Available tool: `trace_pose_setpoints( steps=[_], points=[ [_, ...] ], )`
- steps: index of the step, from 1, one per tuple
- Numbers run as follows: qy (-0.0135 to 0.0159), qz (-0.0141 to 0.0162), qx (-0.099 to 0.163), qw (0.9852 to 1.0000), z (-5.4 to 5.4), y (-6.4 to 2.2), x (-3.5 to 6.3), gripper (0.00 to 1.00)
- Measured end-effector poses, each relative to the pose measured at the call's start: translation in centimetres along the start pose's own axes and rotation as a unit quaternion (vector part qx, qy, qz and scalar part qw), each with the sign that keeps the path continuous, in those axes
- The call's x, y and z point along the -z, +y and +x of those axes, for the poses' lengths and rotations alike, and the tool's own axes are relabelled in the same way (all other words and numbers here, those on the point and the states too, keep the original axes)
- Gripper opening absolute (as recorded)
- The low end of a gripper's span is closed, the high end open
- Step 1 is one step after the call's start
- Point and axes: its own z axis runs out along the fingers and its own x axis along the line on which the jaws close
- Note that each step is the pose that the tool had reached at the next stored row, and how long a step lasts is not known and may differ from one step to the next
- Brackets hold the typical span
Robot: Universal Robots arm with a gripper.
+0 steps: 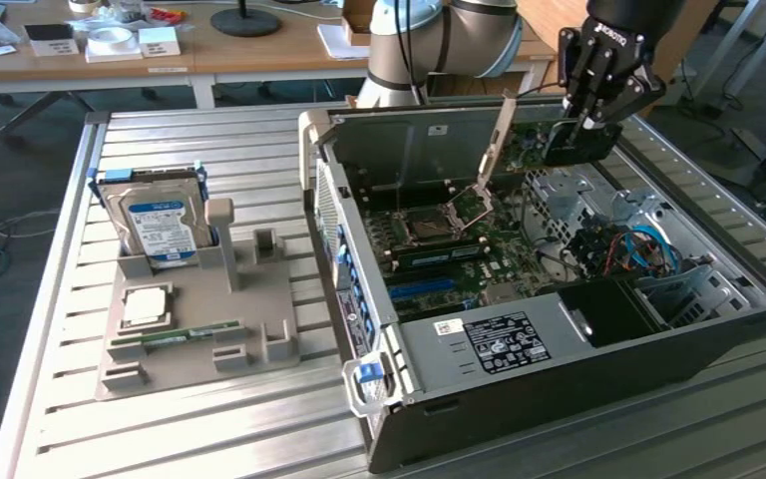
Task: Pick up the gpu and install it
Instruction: 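Insert the gpu into the slot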
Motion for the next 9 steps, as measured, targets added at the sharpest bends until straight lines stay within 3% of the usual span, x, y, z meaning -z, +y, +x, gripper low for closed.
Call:
trace_pose_setpoints(
  steps=[9],
  points=[
    [-0.0001,0.0000,0.003,1.0000,0.00,0.00,0.00,0.27]
  ],
)
